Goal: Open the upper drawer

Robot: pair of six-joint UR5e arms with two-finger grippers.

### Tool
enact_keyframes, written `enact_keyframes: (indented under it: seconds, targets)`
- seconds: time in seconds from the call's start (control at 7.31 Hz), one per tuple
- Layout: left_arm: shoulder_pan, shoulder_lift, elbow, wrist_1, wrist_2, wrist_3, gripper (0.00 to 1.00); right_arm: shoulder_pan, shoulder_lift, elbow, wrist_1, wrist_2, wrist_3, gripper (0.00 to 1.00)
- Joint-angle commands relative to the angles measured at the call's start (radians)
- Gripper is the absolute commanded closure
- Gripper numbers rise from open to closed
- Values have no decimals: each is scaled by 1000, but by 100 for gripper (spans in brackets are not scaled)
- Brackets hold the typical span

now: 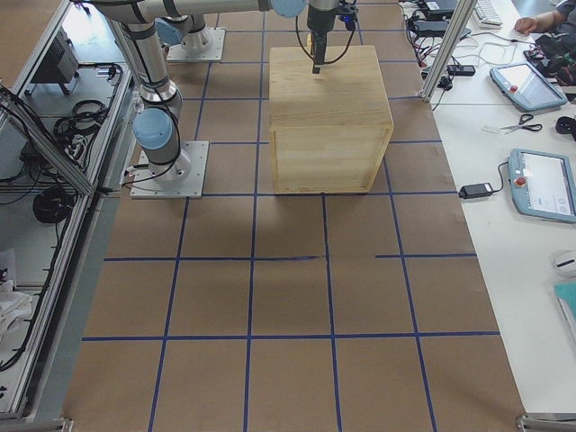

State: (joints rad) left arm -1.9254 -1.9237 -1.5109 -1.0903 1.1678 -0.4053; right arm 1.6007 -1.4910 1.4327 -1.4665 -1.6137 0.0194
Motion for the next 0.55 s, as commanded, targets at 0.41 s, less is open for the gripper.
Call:
enact_keyframes:
  seconds: [0.41]
  targets:
    - [3, -1, -17, 1, 7, 5, 0, 1, 0, 0, 0, 0, -1, 0]
